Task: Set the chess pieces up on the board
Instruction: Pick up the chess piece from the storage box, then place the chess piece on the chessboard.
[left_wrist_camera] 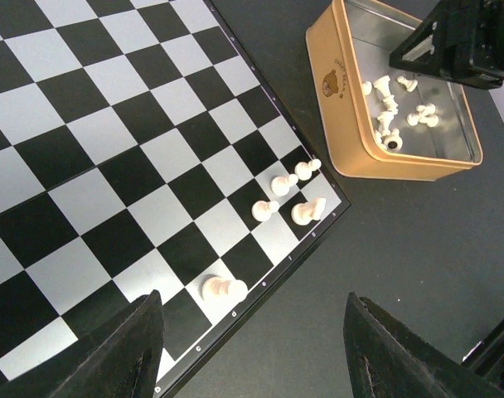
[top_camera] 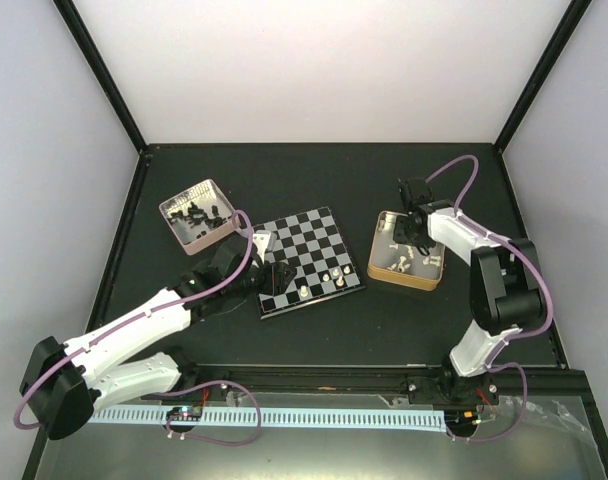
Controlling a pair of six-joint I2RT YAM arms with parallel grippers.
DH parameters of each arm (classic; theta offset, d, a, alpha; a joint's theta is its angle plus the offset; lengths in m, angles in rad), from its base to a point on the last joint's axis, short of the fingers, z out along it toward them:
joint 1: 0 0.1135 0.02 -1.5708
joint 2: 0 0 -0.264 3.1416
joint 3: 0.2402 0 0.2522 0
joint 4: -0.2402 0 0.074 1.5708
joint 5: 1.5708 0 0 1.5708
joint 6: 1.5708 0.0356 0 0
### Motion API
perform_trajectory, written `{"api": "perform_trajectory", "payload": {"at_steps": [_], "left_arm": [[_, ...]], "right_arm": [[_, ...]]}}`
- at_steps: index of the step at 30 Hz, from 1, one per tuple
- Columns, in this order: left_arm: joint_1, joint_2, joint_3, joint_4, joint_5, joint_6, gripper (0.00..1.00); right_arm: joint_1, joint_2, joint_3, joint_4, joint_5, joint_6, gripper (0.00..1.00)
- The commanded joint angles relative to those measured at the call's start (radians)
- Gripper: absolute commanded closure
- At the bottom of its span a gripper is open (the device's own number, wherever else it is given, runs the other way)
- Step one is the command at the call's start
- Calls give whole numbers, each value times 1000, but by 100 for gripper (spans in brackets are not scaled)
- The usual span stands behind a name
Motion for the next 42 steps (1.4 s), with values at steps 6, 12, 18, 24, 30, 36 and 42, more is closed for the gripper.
{"api": "perform_trajectory", "payload": {"at_steps": [6,12,18,24,30,36,42], "left_arm": [[6,5,40,22,31,19,39],[7,1,37,18,31,15,39],[7,-12,38,24,54,12,37],[5,-18,38,78,87,8,35],[-12,-35,31,190,79,12,32],[-87,-33,29,277,6,32,31],[-186,-50,-22,373,-44,51,29]], "right_arm": [[-20,113,2,-4,-18,13,62],[-29,136,-8,15,-51,5,80],[-31,26,-46,75,-57,41,85],[-31,-208,-123,204,-179,214,84],[-9,-415,-288,397,-488,590,83],[170,-634,-481,606,-509,1104,83],[363,-729,-555,691,-448,1407,82]]}}
